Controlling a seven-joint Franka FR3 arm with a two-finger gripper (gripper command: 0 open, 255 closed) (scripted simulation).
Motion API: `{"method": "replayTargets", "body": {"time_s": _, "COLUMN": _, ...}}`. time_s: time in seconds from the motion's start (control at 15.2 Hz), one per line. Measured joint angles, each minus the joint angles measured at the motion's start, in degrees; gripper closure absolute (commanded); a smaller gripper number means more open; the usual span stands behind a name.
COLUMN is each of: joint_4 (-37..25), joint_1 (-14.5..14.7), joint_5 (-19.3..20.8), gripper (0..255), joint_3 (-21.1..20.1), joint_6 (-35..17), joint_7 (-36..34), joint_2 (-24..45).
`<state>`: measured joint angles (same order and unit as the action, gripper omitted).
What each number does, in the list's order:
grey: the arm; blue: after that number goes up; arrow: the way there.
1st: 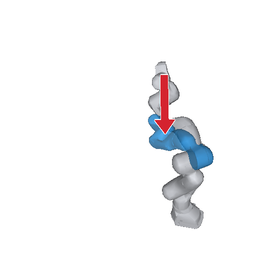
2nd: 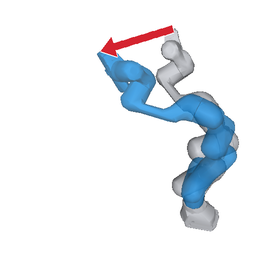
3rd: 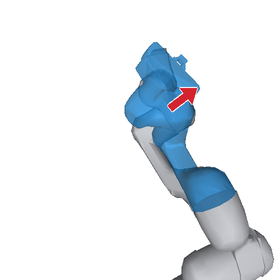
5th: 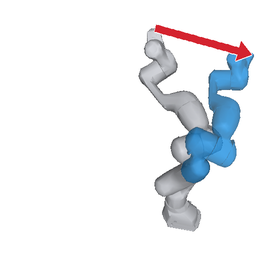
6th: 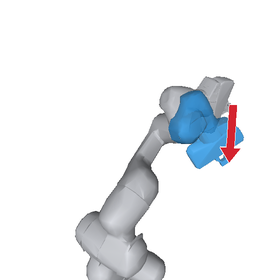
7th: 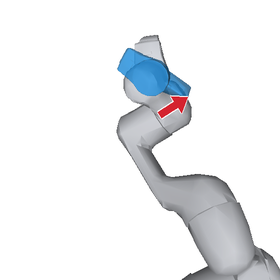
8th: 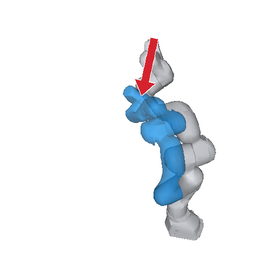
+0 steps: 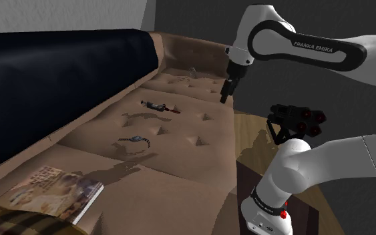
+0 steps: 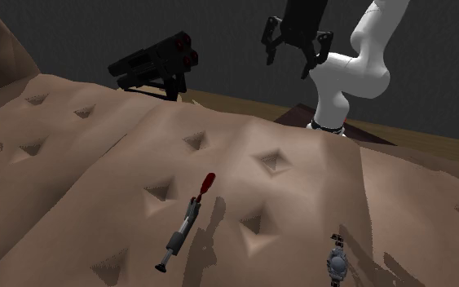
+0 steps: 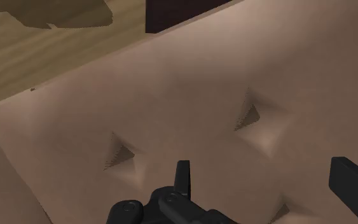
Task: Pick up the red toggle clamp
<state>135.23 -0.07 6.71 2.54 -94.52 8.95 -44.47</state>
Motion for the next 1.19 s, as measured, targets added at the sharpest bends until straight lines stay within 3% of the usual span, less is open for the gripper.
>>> {"method": "replayTargets", "body": {"time_s": 0.33, "joint_4": -2.8, "joint_1": 0.6, "joint_5": -0.5, "gripper": 0, "joint_3": 0.5, "joint_6": -3.0, "joint_7": 0.6, "joint_2": 6.9}}
{"method": "replayTargets", "body": {"time_s": 0.66, "joint_4": -9.5, "joint_1": 1.5, "joint_5": -1.5, "gripper": 0, "joint_3": 1.4, "joint_6": -7.0, "joint_7": 2.2, "joint_2": 19.6}}
{"method": "replayTargets", "body": {"time_s": 1.19, "joint_4": -24.2, "joint_1": 2.4, "joint_5": -4.1, "gripper": 0, "joint_3": 2.3, "joint_6": -9.1, "joint_7": 5.4, "joint_2": 39.5}}
